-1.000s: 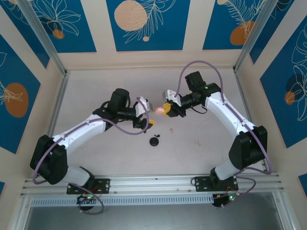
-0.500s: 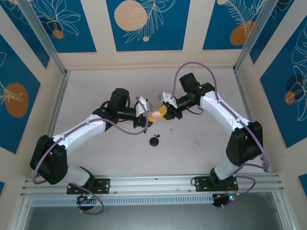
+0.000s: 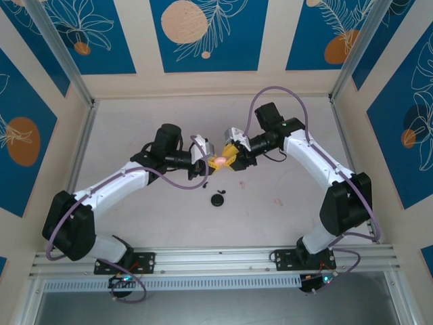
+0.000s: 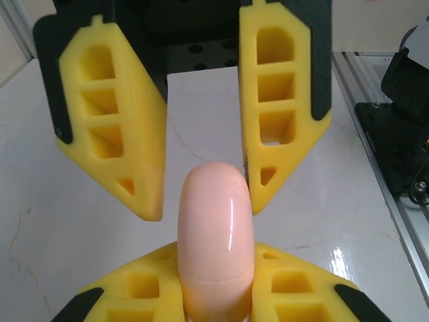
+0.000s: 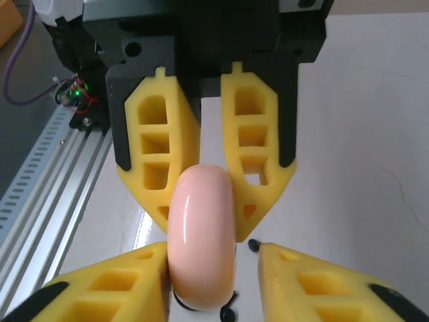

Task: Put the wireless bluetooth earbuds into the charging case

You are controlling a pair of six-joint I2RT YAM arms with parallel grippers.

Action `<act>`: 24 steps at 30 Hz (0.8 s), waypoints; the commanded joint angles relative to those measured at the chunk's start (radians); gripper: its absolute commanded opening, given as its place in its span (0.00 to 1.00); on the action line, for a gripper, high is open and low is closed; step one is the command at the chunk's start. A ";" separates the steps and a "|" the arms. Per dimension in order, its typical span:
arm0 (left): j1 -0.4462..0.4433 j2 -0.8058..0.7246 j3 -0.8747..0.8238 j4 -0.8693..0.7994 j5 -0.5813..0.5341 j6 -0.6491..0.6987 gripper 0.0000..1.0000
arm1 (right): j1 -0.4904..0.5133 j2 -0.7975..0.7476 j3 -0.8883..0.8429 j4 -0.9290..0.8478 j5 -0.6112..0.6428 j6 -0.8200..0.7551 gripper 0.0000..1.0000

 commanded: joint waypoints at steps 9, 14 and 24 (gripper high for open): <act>0.001 -0.023 0.015 0.006 0.036 0.005 0.17 | -0.065 -0.047 -0.034 0.163 -0.057 0.191 0.44; 0.001 -0.023 0.013 0.009 0.038 0.001 0.17 | -0.115 -0.030 -0.019 0.186 -0.059 0.259 0.44; 0.002 -0.008 0.005 0.048 0.018 -0.044 0.17 | -0.126 -0.049 -0.015 0.137 -0.111 0.259 0.49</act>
